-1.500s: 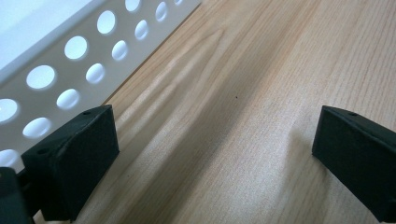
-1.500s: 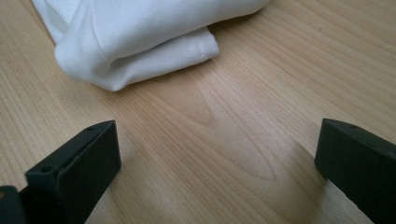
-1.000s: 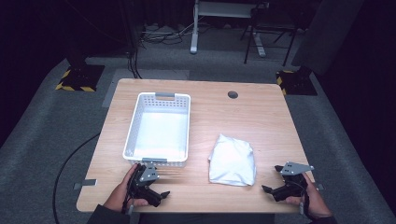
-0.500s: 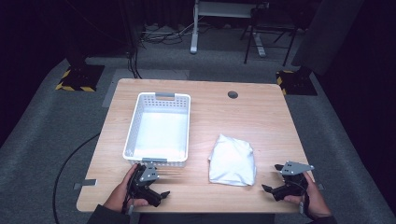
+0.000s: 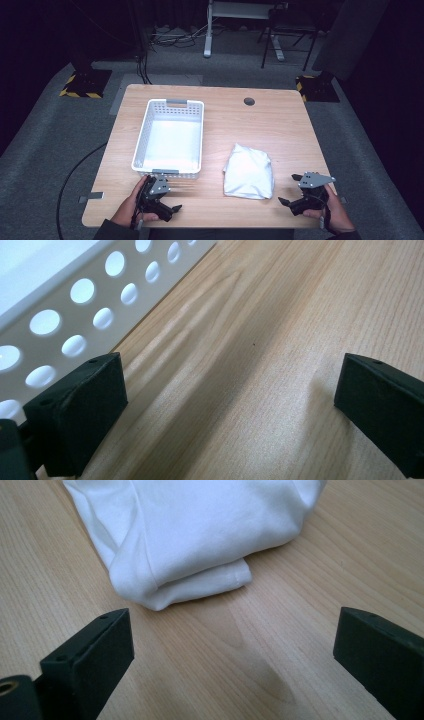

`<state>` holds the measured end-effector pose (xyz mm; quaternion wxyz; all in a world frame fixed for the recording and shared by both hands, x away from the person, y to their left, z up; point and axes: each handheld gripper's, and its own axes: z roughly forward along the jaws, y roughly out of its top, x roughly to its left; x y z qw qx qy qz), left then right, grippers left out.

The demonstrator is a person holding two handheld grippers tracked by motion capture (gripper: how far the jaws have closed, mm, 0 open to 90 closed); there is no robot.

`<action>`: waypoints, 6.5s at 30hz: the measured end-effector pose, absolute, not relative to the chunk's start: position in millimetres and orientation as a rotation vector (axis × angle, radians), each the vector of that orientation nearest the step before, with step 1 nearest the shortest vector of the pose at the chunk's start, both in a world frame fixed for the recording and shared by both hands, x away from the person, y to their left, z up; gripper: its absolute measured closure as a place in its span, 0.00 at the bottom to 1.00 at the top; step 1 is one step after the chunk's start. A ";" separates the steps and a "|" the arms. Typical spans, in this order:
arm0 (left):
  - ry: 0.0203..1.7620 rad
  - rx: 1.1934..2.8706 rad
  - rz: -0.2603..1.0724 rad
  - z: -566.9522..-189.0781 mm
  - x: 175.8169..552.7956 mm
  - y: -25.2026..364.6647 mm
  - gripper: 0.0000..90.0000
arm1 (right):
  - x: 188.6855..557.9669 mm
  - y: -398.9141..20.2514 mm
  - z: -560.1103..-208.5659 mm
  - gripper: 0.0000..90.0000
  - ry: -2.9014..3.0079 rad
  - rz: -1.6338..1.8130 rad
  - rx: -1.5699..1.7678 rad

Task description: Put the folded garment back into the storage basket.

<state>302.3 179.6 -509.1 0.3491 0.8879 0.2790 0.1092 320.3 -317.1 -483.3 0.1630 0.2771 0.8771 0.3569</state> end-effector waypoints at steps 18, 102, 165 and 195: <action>0.723 2.301 0.283 -509.1 302.3 179.6 0.00 | 321.0 -303.6 -468.7 0.04 2.493 1.025 0.709; 0.721 2.302 0.284 -509.1 301.8 179.8 0.01 | 392.1 -221.9 -493.7 0.01 2.635 0.928 0.547; 0.718 2.304 0.286 -508.9 301.5 180.0 0.01 | 374.5 -240.5 -460.7 0.71 2.462 1.159 0.600; 0.719 2.303 0.284 -509.0 301.5 179.9 0.01 | 371.9 -237.9 -441.2 0.70 2.424 1.149 0.601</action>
